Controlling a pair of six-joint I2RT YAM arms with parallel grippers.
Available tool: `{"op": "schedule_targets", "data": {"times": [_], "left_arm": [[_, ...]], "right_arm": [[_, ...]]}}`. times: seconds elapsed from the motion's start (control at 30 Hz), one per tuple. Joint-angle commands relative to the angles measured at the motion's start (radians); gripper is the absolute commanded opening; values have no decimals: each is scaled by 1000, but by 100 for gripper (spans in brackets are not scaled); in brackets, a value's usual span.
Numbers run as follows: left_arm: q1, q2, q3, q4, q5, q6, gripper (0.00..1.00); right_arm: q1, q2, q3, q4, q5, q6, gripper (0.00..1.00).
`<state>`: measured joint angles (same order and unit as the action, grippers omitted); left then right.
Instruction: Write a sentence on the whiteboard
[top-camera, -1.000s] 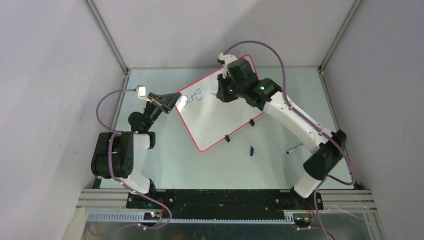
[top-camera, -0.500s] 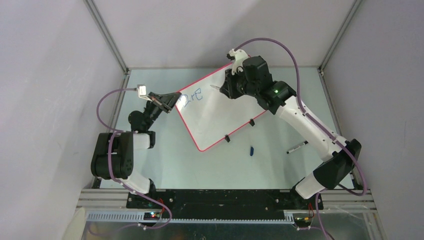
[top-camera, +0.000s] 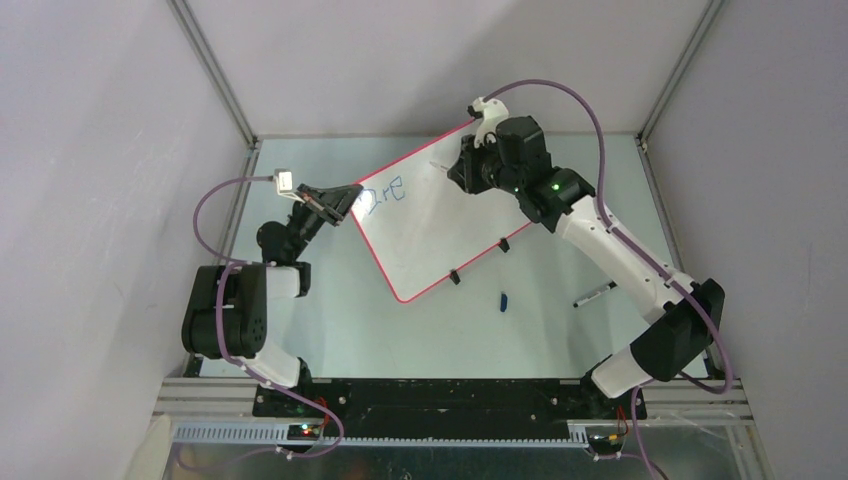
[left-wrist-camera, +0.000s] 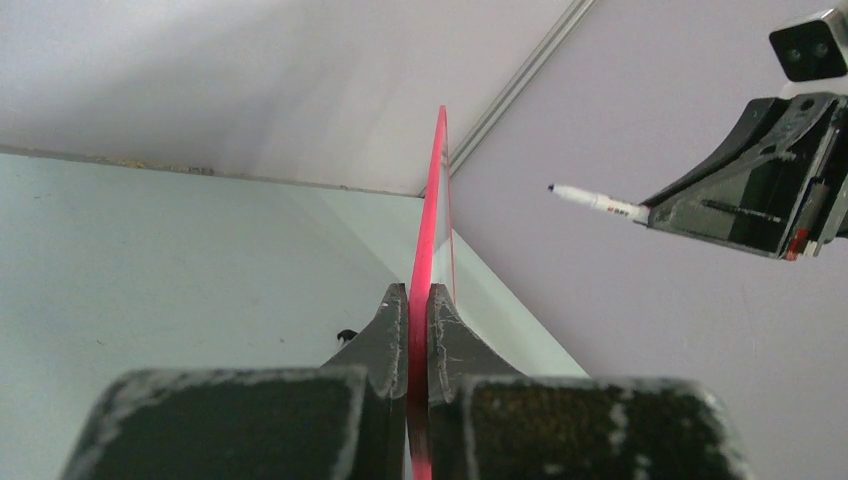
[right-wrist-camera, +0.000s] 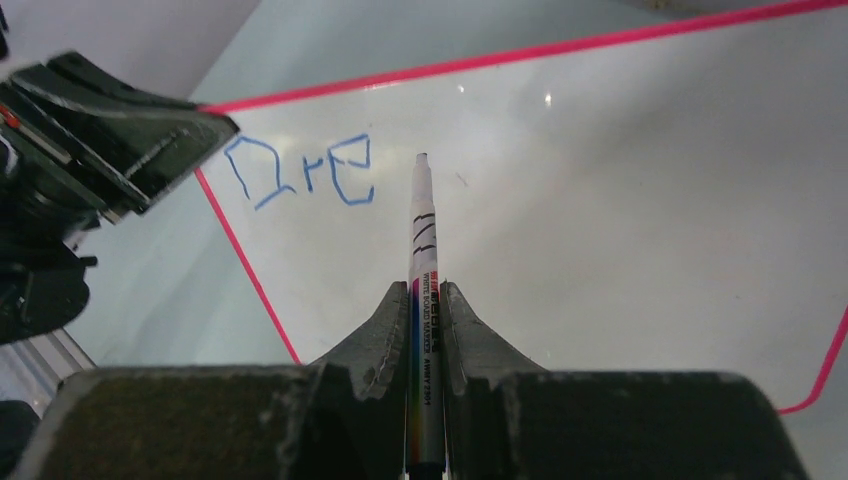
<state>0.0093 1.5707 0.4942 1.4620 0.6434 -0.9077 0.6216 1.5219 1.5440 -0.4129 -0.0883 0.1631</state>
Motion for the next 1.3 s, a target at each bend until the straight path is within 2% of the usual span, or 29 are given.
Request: {"op": "schedule_targets", "data": {"times": [0.0, 0.1, 0.17, 0.23, 0.33, 0.5, 0.67, 0.8, 0.87, 1.0, 1.27], "left_arm": [[-22, 13, 8, 9, 79, 102, 2], [-21, 27, 25, -2, 76, 103, 2], [-22, 64, 46, 15, 77, 89, 2], [-22, 82, 54, 49, 95, 50, 1], [-30, 87, 61, 39, 92, 54, 1], [-31, 58, 28, 37, 84, 74, 1], [-31, 43, 20, 29, 68, 92, 1], [-31, 56, 21, 62, 72, 67, 1], [-31, 50, 15, 65, 72, 68, 1], [-30, 26, -5, 50, 52, 90, 2], [-30, 27, -9, 62, 50, 89, 2]], "right_arm": [[-9, -40, 21, 121, -16, 31, 0], [-15, -21, 55, 73, 15, -12, 0], [-17, 15, 161, -67, 25, -36, 0], [-14, -20, 125, -6, 0, -57, 0], [-28, -83, -32, 114, -68, -50, 0], [-47, -101, 19, 32, -92, -66, 0], [-40, -109, 20, 42, -118, -67, 0], [-46, -137, -63, 114, -123, -71, 0], [-45, -103, -44, 93, -154, -64, 0], [-12, -25, 55, 18, -83, -73, 0], [9, -17, 91, -38, -78, -60, 0]]}}
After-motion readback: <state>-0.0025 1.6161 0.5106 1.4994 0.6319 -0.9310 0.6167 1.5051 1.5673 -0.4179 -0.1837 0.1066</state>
